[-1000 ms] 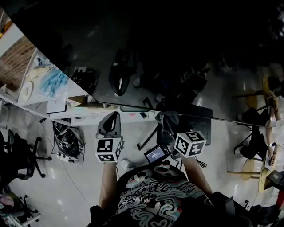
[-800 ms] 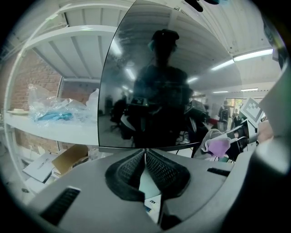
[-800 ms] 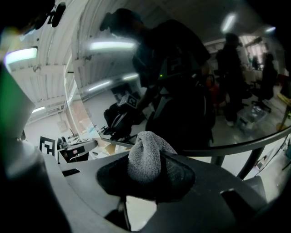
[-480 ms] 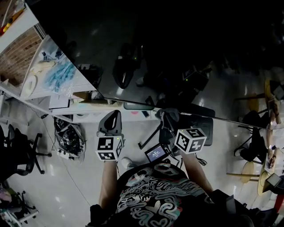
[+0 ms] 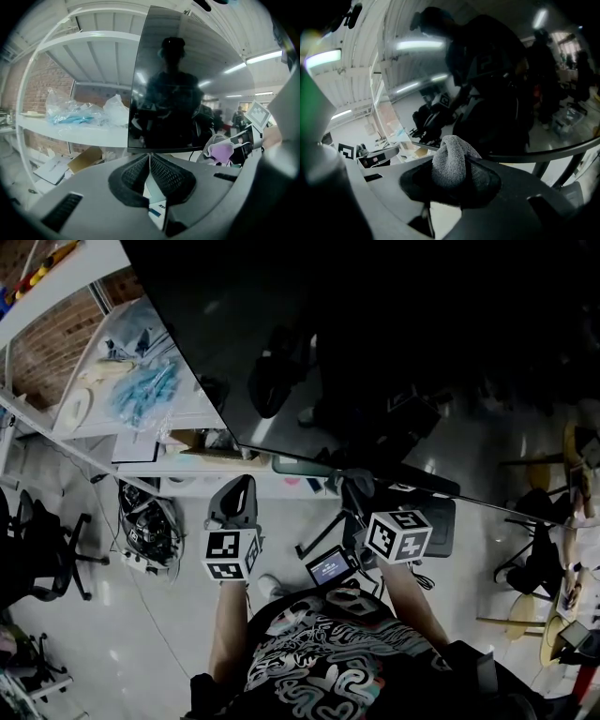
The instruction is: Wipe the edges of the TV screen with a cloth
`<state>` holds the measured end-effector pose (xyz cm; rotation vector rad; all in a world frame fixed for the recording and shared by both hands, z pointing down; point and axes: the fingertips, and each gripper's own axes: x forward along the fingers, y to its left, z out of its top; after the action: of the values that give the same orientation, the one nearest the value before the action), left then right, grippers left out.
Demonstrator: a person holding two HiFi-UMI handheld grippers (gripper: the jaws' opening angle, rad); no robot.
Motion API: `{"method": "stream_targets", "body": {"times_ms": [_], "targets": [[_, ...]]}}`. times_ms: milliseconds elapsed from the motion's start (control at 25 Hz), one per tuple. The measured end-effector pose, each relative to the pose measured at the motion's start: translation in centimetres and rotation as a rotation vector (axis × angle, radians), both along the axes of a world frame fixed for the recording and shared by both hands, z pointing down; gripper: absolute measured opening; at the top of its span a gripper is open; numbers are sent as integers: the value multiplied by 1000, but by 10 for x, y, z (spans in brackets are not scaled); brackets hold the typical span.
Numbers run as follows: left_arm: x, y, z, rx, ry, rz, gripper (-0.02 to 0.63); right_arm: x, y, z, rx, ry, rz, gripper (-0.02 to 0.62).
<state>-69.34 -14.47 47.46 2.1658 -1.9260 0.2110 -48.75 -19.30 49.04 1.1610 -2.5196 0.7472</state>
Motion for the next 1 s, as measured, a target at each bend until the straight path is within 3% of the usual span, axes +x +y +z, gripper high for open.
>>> {"method": "stream_targets", "body": {"times_ms": [1000], "targets": [[-78, 34, -4, 17, 5, -64, 25, -93, 3, -1, -21, -41, -58, 149]]}}
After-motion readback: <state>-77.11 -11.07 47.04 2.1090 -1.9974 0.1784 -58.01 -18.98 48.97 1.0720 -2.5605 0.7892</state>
